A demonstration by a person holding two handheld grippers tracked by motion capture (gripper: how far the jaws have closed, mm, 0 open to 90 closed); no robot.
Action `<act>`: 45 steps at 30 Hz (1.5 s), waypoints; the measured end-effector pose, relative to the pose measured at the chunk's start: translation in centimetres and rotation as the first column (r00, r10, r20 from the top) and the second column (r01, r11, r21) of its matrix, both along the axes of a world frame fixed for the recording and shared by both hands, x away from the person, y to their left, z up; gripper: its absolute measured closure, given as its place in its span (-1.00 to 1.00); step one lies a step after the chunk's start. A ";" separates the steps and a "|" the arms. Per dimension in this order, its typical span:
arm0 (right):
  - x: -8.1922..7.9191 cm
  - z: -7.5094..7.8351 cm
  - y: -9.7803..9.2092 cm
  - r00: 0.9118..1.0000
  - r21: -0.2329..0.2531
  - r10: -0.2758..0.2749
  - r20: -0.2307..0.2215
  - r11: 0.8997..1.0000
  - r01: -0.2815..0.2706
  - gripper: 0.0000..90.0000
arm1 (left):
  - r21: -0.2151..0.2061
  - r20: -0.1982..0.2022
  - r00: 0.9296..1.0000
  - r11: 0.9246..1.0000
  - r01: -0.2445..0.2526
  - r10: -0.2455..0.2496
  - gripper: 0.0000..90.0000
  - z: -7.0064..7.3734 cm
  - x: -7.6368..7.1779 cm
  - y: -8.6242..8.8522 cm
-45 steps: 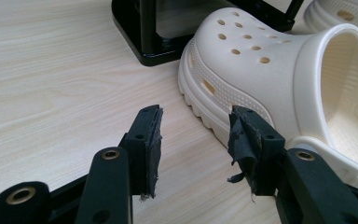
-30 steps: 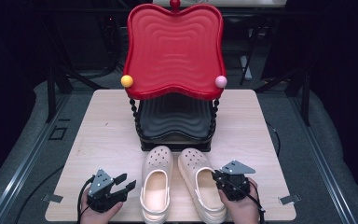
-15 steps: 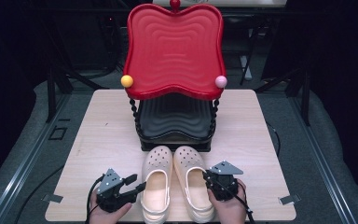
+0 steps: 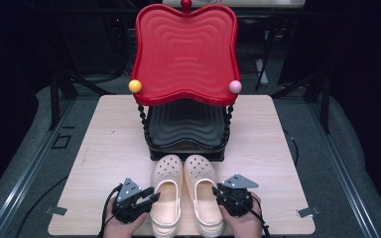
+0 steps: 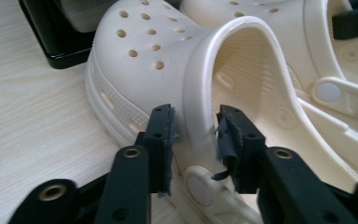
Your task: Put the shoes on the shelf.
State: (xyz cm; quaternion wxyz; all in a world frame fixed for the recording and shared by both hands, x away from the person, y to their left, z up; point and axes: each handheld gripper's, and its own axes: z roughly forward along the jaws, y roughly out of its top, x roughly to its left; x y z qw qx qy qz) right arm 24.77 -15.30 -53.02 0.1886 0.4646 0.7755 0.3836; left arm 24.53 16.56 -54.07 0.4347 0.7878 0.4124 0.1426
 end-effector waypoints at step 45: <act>-0.3 -0.1 1.8 0.993 -0.019 0.044 0.108 0.999 -0.042 0.54 | -0.006 0.063 0.998 1.000 -0.013 0.013 0.50 1.2 1.1 -1.3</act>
